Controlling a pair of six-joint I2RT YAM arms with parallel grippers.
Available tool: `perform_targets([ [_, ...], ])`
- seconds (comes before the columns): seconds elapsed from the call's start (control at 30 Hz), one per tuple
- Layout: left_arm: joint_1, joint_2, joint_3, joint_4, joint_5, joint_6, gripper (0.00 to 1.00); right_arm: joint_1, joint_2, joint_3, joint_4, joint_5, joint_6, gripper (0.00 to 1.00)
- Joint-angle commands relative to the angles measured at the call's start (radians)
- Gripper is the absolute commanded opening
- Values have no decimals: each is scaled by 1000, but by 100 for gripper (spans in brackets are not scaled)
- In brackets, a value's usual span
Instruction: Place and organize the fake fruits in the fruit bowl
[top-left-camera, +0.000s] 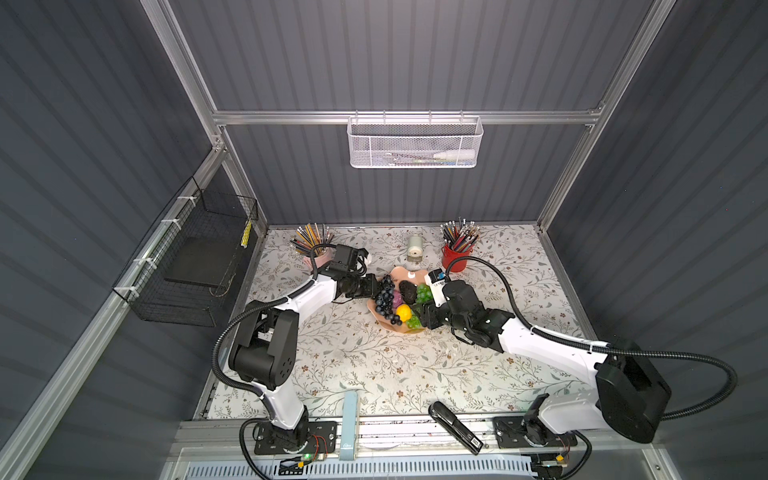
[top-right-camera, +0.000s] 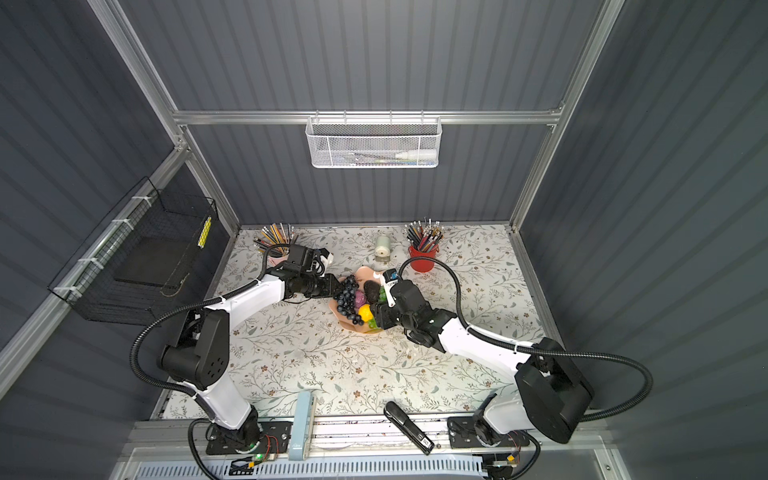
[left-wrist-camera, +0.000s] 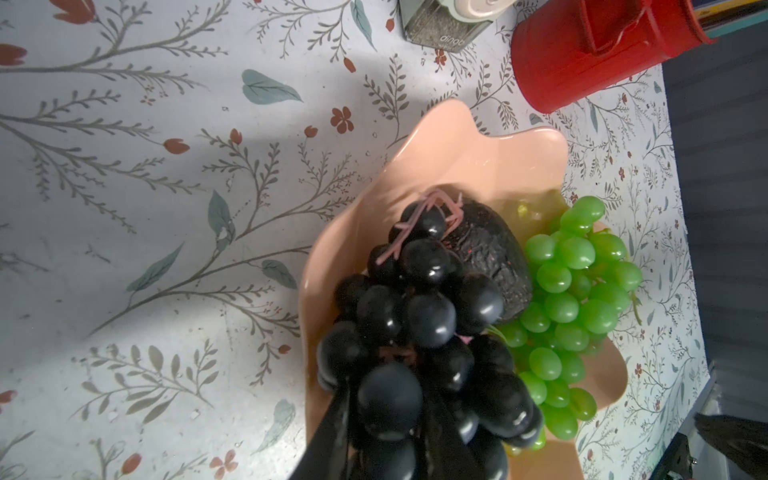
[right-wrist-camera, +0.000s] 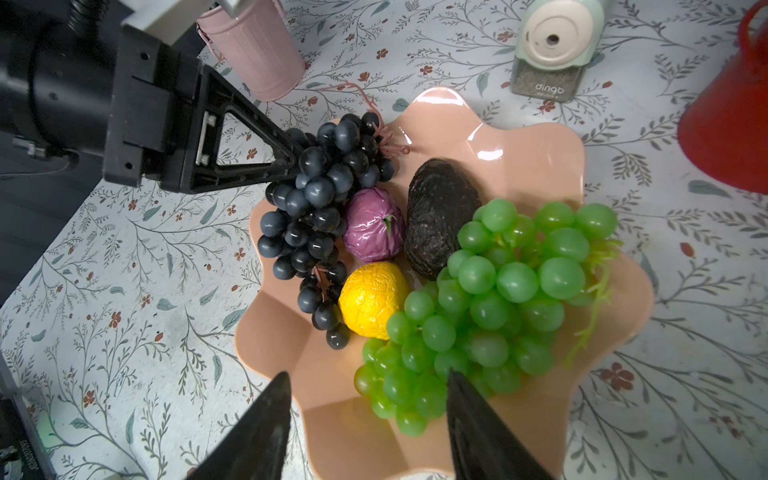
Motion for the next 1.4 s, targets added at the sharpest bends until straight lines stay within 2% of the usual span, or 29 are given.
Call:
perform_targets([
  [0.0,-10,14,-18,20,45,-15,29,1,12,15,-7,-6,2,60],
  [0.23,-10,45,-24,49,89,-35,29,1,23,17,-5,-14,6,60],
  [0.47,-10,42,-19,58,77,-35,33,1,22,18,-5,-15,4,61],
  [0.93,-10,-74,73,-90,3,22,66,1,-8,41,-24,7,-20,62],
  [1.1,-10,-63,96,-104,-21,37,65,0,-24,48,-27,24,-37,63],
  [1.37,-10,62,165,-64,20,37,48,0,-25,56,-44,24,-44,62],
])
